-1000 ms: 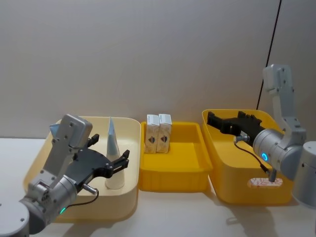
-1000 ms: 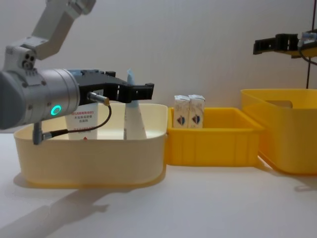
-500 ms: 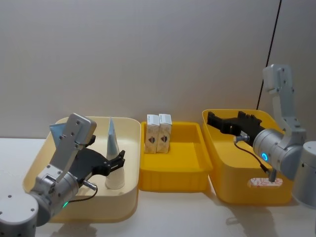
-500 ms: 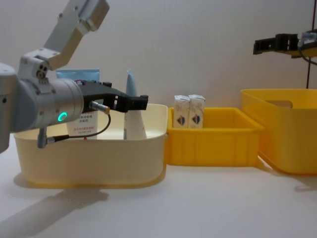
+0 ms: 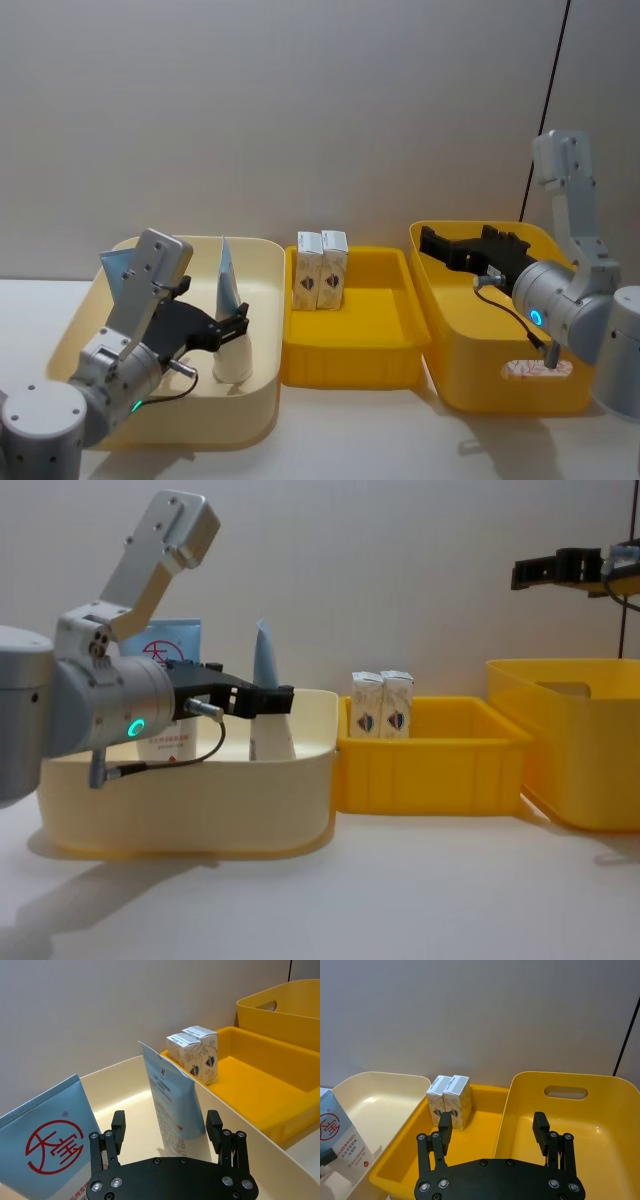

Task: Bimanual collaborative sorting of washing and personal care products

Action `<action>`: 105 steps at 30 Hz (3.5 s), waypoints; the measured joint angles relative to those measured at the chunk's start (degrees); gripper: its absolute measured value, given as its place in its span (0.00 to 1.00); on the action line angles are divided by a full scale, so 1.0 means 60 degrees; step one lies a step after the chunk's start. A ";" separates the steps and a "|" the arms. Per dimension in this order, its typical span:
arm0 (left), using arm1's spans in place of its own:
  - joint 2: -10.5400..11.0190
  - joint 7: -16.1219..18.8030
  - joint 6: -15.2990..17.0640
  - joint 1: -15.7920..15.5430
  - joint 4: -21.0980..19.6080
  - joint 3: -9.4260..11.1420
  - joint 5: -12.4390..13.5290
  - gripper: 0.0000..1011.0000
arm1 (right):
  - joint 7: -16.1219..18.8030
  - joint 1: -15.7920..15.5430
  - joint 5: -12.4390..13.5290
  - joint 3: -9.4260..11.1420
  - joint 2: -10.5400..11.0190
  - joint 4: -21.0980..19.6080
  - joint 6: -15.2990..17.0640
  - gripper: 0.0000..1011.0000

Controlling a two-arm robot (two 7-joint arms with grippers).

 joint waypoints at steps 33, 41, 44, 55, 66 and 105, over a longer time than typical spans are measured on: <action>-0.0528 -0.0547 -0.0783 -0.0741 0.1427 -0.0092 0.0004 0.72 | 0.0001 0.0000 0.0000 -0.0001 0.0001 0.0000 0.0000 0.99; -0.0553 -0.0569 -0.0816 -0.0773 0.1483 -0.0100 0.0000 0.44 | 0.0000 0.0000 0.0000 -0.0001 0.0001 0.0000 0.0000 0.99; -0.0558 -0.0573 -0.0823 -0.0780 0.1496 -0.0101 -0.0001 0.35 | 0.0001 0.0000 0.0000 -0.0001 0.0000 0.0000 0.0000 0.99; -0.0569 -0.0585 -0.0845 -0.0794 0.1524 -0.0101 -0.0003 0.23 | 0.0000 0.0000 0.0000 0.0000 0.0000 0.0000 0.0000 0.99; -0.0576 -0.0593 -0.0854 -0.0803 0.1537 -0.0100 0.0000 0.22 | 0.0000 0.0000 0.0000 0.0000 0.0001 0.0000 0.0000 0.99; -0.0626 -0.0726 -0.1054 -0.1117 0.1833 -0.0134 0.0097 0.22 | 0.0000 0.0000 0.0000 -0.0001 0.0001 0.0000 0.0001 0.99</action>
